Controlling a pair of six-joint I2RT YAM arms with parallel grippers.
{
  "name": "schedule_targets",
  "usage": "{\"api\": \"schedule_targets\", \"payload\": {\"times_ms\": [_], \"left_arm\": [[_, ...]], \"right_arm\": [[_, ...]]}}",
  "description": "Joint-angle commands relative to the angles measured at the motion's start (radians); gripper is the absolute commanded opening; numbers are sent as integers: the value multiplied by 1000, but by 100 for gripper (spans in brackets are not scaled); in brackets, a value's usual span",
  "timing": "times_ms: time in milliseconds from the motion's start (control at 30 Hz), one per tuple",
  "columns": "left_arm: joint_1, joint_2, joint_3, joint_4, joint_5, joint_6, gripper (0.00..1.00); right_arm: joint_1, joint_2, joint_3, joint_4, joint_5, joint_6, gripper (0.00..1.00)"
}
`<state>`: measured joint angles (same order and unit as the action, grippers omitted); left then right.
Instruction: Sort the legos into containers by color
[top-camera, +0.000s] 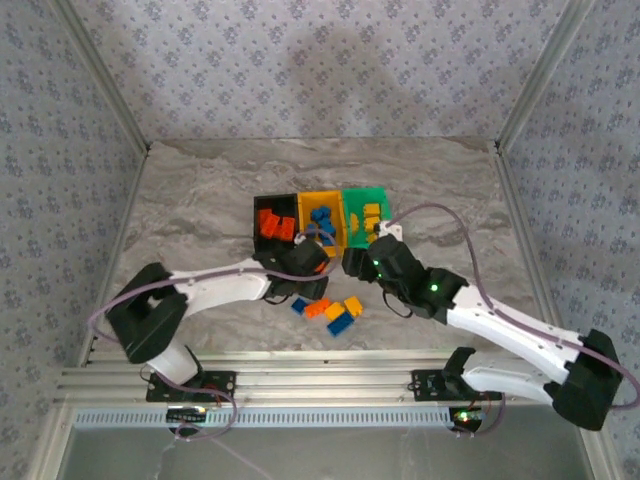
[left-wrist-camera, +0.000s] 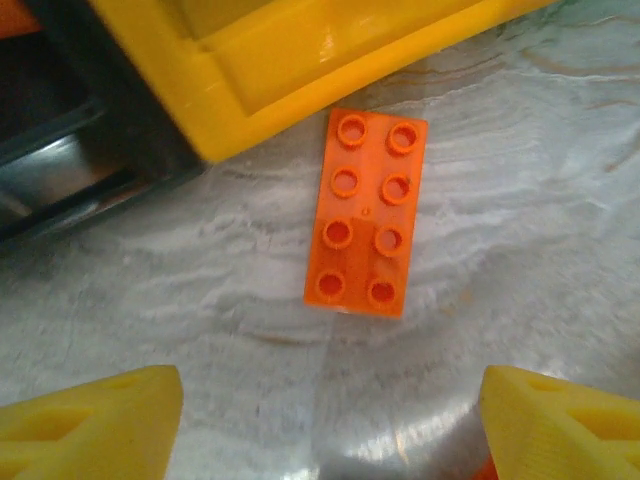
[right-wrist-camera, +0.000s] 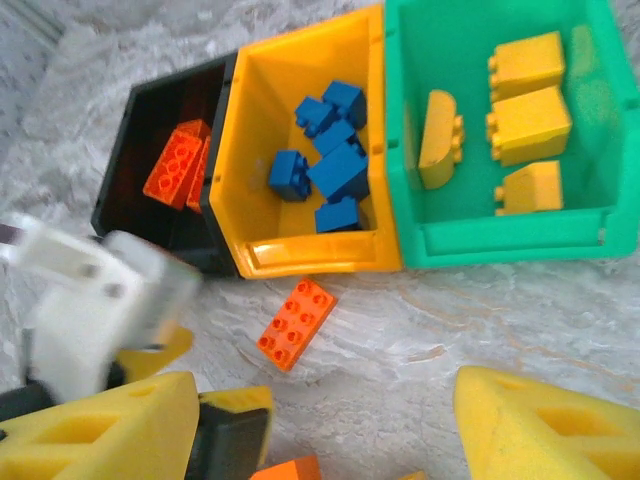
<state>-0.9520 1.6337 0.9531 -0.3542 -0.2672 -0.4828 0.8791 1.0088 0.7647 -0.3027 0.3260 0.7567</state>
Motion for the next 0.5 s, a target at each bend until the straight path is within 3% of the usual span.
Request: {"api": "schedule_targets", "payload": {"times_ms": [0,467], "left_arm": [[-23,78,69,1,-111,56,74],[-34,260,144,40,-165,85,64]], "right_arm": [[-8,-72,-36,-51,55,34,70],[-14,-242,-78,-90,74,20,72]]}}
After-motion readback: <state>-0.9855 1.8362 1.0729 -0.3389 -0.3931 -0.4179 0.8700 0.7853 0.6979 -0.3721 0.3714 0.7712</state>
